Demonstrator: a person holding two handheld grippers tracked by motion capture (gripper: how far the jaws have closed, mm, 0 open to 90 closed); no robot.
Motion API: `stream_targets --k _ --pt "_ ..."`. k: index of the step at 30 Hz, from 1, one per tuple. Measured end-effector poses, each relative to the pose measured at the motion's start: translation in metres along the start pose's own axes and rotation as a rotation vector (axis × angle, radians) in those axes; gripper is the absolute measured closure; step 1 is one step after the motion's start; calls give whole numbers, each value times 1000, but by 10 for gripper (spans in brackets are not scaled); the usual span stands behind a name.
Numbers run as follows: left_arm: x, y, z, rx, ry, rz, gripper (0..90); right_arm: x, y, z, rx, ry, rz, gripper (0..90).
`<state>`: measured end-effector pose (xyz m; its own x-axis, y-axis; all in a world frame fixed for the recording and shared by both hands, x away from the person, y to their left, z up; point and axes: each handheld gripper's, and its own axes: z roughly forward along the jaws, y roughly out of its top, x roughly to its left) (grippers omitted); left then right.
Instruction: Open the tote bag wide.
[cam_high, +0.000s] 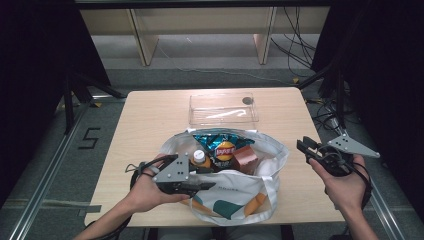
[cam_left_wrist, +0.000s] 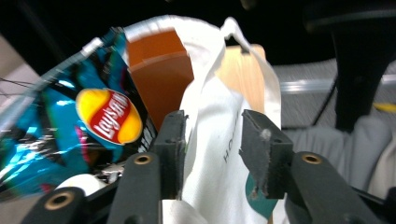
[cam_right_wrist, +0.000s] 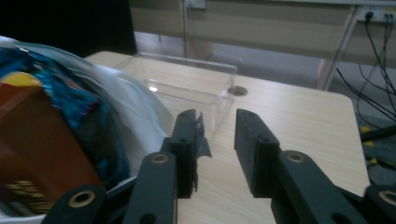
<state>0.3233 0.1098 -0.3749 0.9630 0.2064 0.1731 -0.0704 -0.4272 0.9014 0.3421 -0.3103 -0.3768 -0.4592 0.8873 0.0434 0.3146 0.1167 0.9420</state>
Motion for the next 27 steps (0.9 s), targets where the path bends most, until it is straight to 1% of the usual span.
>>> stream_targets --k 1,2,3,4,5,6,7,8,9,10,11,12,13,14,15,16,17,18,19,20,21,22,23,24,25,26,27 --pt "-2 1 -5 -17 18 -3 564 3 2 -1 -11 12 -8 715" --pt "-3 2 -10 -32 30 -8 565 7 6 -4 -2 25 -1 726" --pt "-5 2 -15 -48 40 -11 572 11 8 -5 -11 53 -8 732" --pt "-8 2 -20 -55 28 -23 605 15 10 -7 -9 66 -11 739" --pt "-12 1 -22 -62 10 -37 637 20 13 -7 -12 97 -26 745" --pt "-15 0 -22 -58 -7 -45 647 25 15 -8 -11 112 -29 745" --pt "-20 -4 -19 -46 -33 -60 651 28 16 -8 -16 136 -47 745" --pt "-25 -7 -15 -30 -49 -72 652 34 19 -8 -28 163 -74 744" --pt "-28 -11 -11 -12 -59 -89 653 40 20 -7 -37 184 -82 743" --pt "-31 -16 -4 11 -78 -96 654 43 22 -7 -20 207 -99 741" --pt "-33 -21 3 38 -91 -99 655 52 23 -7 -7 237 -71 738" --pt "-35 -25 9 58 -94 -106 655 57 24 -6 -2 266 -84 734" --pt "-36 -29 15 70 -87 -135 659 63 26 -4 1 288 -105 730" --pt "-34 -31 20 85 -83 -132 665 68 27 -1 10 316 -119 726" --pt "-33 -33 24 94 -75 -145 676 73 28 1 0 327 -139 719" --pt "-31 -36 28 102 -66 -154 689 77 30 4 2 355 -167 713" --pt "-30 -38 33 123 -59 -148 703 82 29 7 3 382 -144 707" --pt "-30 -39 35 133 -55 -147 711 87 30 12 8 442 -145 704" --pt "-30 -40 38 137 -51 -144 717 90 30 11 42 436 -134 701" --pt "-29 -41 40 147 -49 -141 723 94 31 15 23 441 -161 698" --pt "-29 -42 42 154 -43 -133 728 98 31 19 37 471 -164 695" --pt "-29 -43 43 162 -32 -129 733 100 32 20 52 475 -184 692" --pt "-28 -43 44 166 -23 -126 742 104 32 21 58 482 -183 690" --pt "-28 -44 45 162 -17 -137 752 107 32 23 56 493 -196 687" --pt "-27 -44 46 168 -11 -134 761 113 33 24 81 507 -207 685" --pt "-28 -44 46 168 -7 -132 765 116 33 27 70 521 -234 681" --pt "-27 -44 47 171 -2 -129 771 119 33 28 69 541 -235 674"
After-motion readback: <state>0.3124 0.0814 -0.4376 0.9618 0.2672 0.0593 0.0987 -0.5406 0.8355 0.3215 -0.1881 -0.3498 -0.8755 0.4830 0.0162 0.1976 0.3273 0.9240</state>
